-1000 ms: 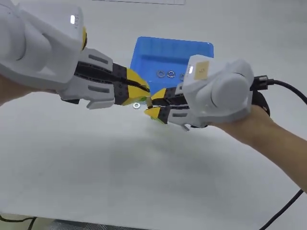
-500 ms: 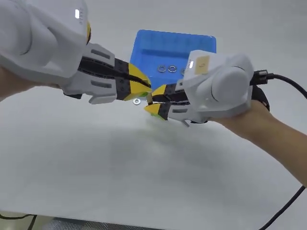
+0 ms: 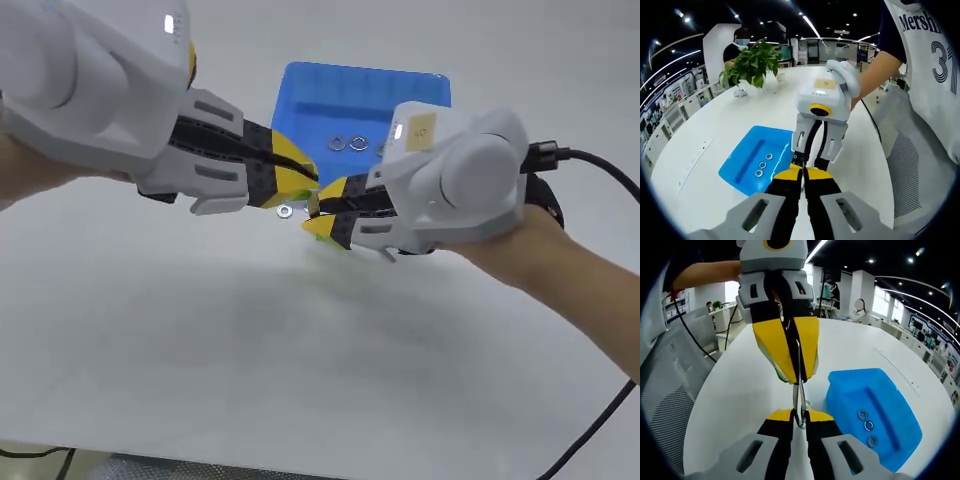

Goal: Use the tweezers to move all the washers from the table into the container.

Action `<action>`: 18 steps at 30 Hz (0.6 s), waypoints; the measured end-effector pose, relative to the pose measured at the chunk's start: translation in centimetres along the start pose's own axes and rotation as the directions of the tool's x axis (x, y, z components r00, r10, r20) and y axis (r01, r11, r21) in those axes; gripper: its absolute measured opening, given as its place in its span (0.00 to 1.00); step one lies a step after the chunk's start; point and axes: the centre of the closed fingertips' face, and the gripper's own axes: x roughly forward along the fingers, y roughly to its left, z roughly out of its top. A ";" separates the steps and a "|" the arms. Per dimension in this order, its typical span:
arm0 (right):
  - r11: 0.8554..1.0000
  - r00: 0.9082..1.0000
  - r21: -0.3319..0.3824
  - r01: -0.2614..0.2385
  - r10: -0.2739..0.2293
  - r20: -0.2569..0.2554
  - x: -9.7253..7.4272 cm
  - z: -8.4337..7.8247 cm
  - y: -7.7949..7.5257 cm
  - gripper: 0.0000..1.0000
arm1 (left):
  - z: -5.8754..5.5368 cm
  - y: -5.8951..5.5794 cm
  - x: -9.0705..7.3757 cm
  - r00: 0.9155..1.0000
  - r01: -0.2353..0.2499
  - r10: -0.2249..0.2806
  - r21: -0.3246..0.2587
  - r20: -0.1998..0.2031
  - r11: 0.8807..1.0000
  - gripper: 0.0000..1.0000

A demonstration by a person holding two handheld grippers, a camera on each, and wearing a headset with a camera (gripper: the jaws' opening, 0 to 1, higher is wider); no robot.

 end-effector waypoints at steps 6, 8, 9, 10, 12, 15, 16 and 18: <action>1.000 1.000 0.009 0.005 -0.005 -0.005 0.0 0.0 0.0 0.10 | 0.0 0.0 0.1 1.000 0.000 0.000 0.003 -0.009 1.000 0.06; 1.000 1.000 0.008 0.004 -0.004 -0.011 0.0 0.0 0.0 0.10 | 0.0 0.0 0.0 1.000 0.000 0.000 0.007 -0.015 1.000 0.06; 1.000 1.000 0.007 0.004 -0.004 -0.011 -0.1 0.0 0.0 0.10 | 0.0 0.0 0.0 1.000 0.002 -0.002 0.006 -0.014 1.000 0.06; 1.000 1.000 0.010 0.004 -0.004 -0.009 -0.2 0.0 0.1 0.10 | 0.1 -0.1 -0.1 1.000 0.003 -0.002 0.007 -0.014 1.000 0.06; 1.000 1.000 0.012 0.003 -0.003 -0.008 -0.3 0.1 0.2 0.10 | 0.2 -0.1 -0.2 1.000 0.004 -0.004 0.008 -0.015 1.000 0.06; 1.000 1.000 0.008 0.002 -0.002 -0.007 -0.5 0.4 0.3 0.10 | 0.4 -0.3 -0.4 1.000 0.006 -0.006 0.014 -0.014 1.000 0.06; 1.000 1.000 0.007 0.002 -0.002 -0.006 -0.6 0.4 0.3 0.10 | 0.5 -0.4 -0.5 1.000 0.007 -0.007 0.017 -0.016 1.000 0.06; 1.000 1.000 0.004 0.001 -0.001 0.000 -0.8 0.7 0.5 0.10 | 0.8 -0.5 -0.8 1.000 0.010 -0.009 0.024 -0.021 1.000 0.06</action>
